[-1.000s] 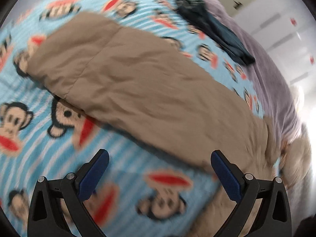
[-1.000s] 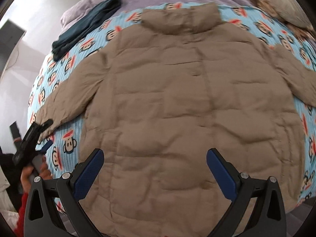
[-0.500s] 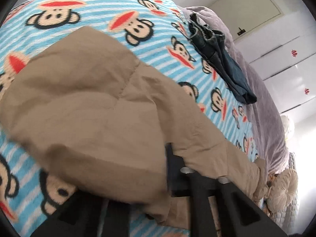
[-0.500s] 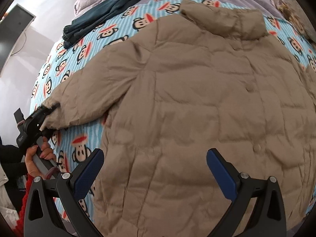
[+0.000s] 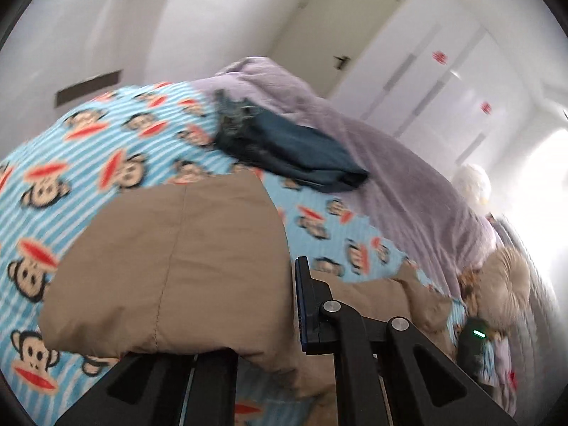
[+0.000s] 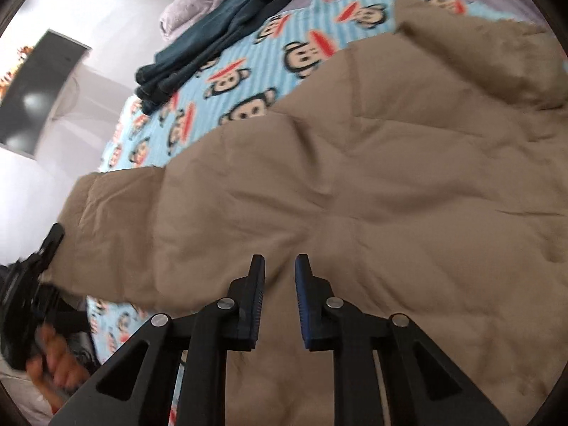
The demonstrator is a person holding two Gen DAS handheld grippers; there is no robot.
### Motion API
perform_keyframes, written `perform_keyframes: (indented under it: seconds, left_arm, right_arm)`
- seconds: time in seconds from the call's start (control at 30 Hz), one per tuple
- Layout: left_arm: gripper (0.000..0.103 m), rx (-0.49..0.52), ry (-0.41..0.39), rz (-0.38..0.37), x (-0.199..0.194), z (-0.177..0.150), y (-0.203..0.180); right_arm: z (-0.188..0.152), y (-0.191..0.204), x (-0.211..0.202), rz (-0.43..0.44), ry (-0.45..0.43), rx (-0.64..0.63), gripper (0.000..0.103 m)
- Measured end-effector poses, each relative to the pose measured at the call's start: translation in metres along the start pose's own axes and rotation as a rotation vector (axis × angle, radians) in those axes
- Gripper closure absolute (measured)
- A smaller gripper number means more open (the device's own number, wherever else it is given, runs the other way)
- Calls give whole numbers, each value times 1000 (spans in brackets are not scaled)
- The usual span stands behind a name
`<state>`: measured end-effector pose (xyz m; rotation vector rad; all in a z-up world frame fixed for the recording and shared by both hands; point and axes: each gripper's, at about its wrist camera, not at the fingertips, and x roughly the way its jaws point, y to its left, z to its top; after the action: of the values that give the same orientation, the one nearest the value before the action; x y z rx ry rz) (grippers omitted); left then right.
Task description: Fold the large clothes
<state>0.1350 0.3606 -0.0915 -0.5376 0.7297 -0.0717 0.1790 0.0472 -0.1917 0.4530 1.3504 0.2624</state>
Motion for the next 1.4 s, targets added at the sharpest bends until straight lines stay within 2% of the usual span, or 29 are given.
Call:
perform_keyframes:
  seconds: [0.1, 0.23, 0.3, 0.4, 0.5, 0.6, 0.67, 0.73, 0.8, 0.87, 0.9, 0.93, 1.0, 1.07, 1.13, 1.2, 1.3, 1.4]
  left_arm:
    - [90, 87, 23, -44, 4, -1, -39]
    - [90, 203, 77, -134, 21, -13, -101]
    - [90, 266, 110, -167, 34, -23, -136]
    - [90, 329, 164, -225, 52, -40, -179]
    - [90, 417, 219, -275, 74, -67, -226]
    - [90, 550, 286, -265, 103, -105, -272]
    - [90, 648, 340, -229, 125, -141, -296]
    - [90, 746, 383, -178, 146, -176, -309]
    - [90, 839, 440, -114, 163, -206, -310]
    - [81, 902, 483, -74, 173, -229, -305]
    - [64, 917, 495, -73, 172, -235, -303]
    - [39, 919, 503, -79, 168, -238, -299]
    - [24, 911, 481, -96, 154, -235, -294]
    - [24, 913, 468, -99, 140, -229, -291]
    - [24, 885, 438, -102, 122, -215, -282]
    - [24, 828, 395, -98, 103, -195, -267]
    - [24, 720, 290, -13, 75, -160, -229]
    - [24, 575, 226, 135, 63, -128, -178]
  right_arm:
    - [3, 0, 35, 90, 48, 44, 84]
    - [2, -8, 64, 115, 87, 88, 84]
    - [4, -14, 64, 155, 108, 107, 85]
    - [4, -25, 40, 188, 115, 99, 85]
    - [-6, -61, -9, 149, 54, 113, 85]
    - [-25, -118, -63, 35, -29, 188, 84]
    - [-39, -157, -98, -52, -81, 258, 84]
    - [-51, -183, -120, -101, -115, 308, 84]
    - [-61, -200, -135, -145, -138, 336, 84]
    - [-68, -209, -141, -175, -147, 347, 84]
    - [-70, -212, -143, -179, -148, 350, 84]
    - [-71, -213, -144, -180, -148, 354, 84]
    - [-70, -216, -144, -174, -147, 360, 82]
    - [-69, -216, -146, -187, -146, 349, 70]
    - [-67, -216, -148, -211, -148, 327, 51]
    - [-69, -206, -159, -235, -158, 274, 42]
    - [-69, -169, -173, -290, -204, 108, 17]
    - [-62, -114, -172, -341, -265, -123, 17]
